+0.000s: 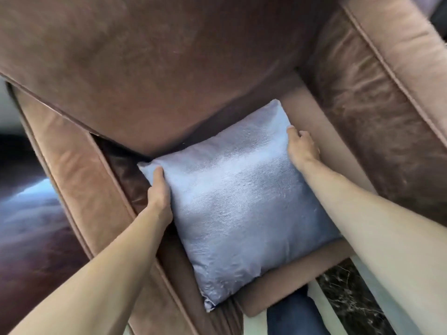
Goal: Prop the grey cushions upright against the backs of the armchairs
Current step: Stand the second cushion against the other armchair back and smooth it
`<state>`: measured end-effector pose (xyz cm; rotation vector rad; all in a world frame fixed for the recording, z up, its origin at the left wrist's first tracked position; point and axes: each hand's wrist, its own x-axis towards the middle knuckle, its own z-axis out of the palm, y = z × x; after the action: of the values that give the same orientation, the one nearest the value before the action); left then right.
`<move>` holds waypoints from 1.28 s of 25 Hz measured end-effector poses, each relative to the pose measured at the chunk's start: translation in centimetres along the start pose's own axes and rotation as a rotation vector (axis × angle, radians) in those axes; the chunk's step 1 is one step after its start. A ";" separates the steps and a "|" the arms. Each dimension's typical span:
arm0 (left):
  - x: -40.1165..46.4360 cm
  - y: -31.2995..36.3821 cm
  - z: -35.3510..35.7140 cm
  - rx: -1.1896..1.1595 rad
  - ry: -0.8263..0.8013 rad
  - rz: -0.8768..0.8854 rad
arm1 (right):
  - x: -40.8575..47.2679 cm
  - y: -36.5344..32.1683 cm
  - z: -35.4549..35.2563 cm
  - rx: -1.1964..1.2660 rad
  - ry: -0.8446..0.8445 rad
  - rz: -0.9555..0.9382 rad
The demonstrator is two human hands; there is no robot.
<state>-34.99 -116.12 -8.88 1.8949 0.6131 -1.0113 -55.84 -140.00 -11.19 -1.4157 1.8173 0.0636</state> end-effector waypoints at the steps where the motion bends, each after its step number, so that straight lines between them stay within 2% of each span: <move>1: 1.1 0.2 0.3 -0.043 0.000 -0.024 | 0.8 -0.2 1.0 -0.007 0.010 0.012; 5: 1.1 0.5 -0.3 -0.081 -0.014 -0.086 | -0.5 -0.2 0.9 -0.022 0.033 0.056; 8: -1.7 2.3 -1.3 -0.100 -0.109 -0.040 | -3.2 -2.5 -3.1 0.024 0.093 0.018; 12: -6.7 6.0 -1.3 -0.226 -0.281 0.202 | -4.7 -7.8 -8.9 0.239 0.250 -0.126; 14: -8.0 7.7 -1.7 -0.334 -0.274 0.335 | -4.8 -10.7 -10.7 0.385 0.325 -0.202; 16: -8.0 8.5 -2.2 -0.408 -0.215 0.397 | -6.4 -13.7 -11.2 0.432 0.475 -0.407; 18: -8.0 8.9 -2.1 -0.359 -0.175 0.440 | -9.3 -16.4 -9.0 0.233 0.503 -0.842; 20: -8.3 9.1 -1.3 -0.267 -0.129 0.508 | -12.8 -17.6 -3.7 -0.097 0.303 -1.206; 22: -8.1 9.1 -0.7 -0.241 -0.064 0.557 | -15.9 -17.5 1.5 -0.403 0.063 -1.406; 23: -7.8 9.1 -0.8 -0.245 -0.045 0.565 | -16.2 -17.2 2.6 -0.551 0.007 -1.449; 24: -7.5 9.1 -1.0 -0.250 -0.040 0.563 | -14.9 -17.0 2.2 -0.681 0.045 -1.457; 25: -7.0 9.1 -1.2 -0.254 -0.051 0.552 | -12.3 -17.2 0.5 -0.775 0.165 -1.408; 27: -6.6 9.2 -1.4 -0.239 -0.067 0.546 | -6.0 -17.6 -4.9 -0.817 0.437 -1.116; 28: -6.7 9.4 -1.3 -0.211 -0.050 0.556 | -3.7 -17.8 -7.8 -0.740 0.487 -0.964; 29: -7.2 9.7 -1.1 -0.172 -0.031 0.577 | -2.0 -17.9 -10.0 -0.609 0.465 -0.867; 32: -7.5 9.2 -1.4 -0.115 0.010 0.630 | 0.0 -19.0 -11.0 -0.005 0.273 -0.710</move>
<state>-31.77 -119.61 2.14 1.8141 0.0545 -0.5435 -46.24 -152.41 4.08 -2.0694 1.4118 -0.5083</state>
